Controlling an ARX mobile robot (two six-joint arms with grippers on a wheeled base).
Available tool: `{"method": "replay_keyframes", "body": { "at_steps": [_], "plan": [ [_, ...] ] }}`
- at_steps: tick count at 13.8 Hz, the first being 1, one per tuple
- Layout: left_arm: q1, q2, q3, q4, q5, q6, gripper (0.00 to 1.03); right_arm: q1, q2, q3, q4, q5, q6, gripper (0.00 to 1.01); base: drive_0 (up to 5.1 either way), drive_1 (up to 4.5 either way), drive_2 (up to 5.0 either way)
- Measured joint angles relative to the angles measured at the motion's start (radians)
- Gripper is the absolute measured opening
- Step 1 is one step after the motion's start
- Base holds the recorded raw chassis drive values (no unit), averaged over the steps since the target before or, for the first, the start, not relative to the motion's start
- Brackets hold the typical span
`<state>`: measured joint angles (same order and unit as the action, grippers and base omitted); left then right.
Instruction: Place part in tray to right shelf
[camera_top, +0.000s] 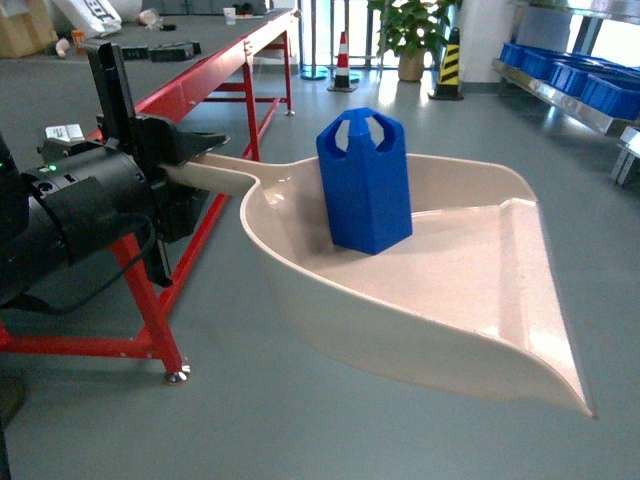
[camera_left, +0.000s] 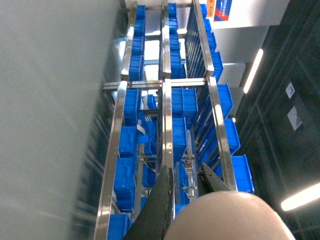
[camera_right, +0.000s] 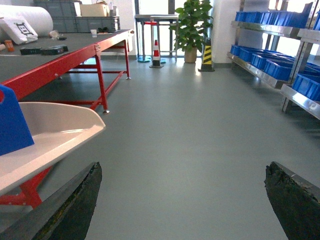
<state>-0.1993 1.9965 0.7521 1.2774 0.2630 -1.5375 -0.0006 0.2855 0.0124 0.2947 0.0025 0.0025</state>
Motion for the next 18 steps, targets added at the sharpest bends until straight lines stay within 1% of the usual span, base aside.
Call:
{"method": "replay_keyframes", "body": {
  "at_steps": [2, 4, 5, 6, 7, 9, 18],
  "plan": [
    [-0.003, 0.000, 0.000, -0.002, 0.003, 0.000, 0.13, 0.000, 0.001, 0.000, -0.003, -0.001, 0.000, 0.98, 4.9, -3.50, -1.2],
    [-0.005, 0.000, 0.000, 0.003, -0.002, 0.001, 0.13, 0.000, 0.000, 0.000, -0.003, 0.002, 0.000, 0.98, 0.0, 0.00, 0.0],
    [-0.018, 0.000, 0.000, 0.006, 0.014, 0.000, 0.13, 0.000, 0.000, 0.000, -0.002, 0.001, 0.000, 0.98, 0.0, 0.00, 0.0],
    [-0.018, 0.000, 0.000, 0.001, 0.017, 0.000, 0.13, 0.000, 0.000, 0.000, -0.001, 0.000, 0.000, 0.98, 0.0, 4.03, -4.1],
    [-0.005, 0.000, -0.003, 0.004, 0.008, 0.000, 0.13, 0.000, 0.000, 0.000, 0.002, 0.000, 0.000, 0.98, -0.1, 4.28, -4.4],
    [0.002, 0.000, -0.003, -0.002, 0.000, 0.000, 0.13, 0.000, 0.000, 0.000, -0.002, 0.000, 0.000, 0.98, 0.0, 4.31, -4.4],
    [-0.002, 0.000, -0.003, 0.010, 0.003, 0.000, 0.13, 0.000, 0.000, 0.000, 0.000, 0.000, 0.000, 0.98, -0.1, 4.27, -4.4]
  ]
}}
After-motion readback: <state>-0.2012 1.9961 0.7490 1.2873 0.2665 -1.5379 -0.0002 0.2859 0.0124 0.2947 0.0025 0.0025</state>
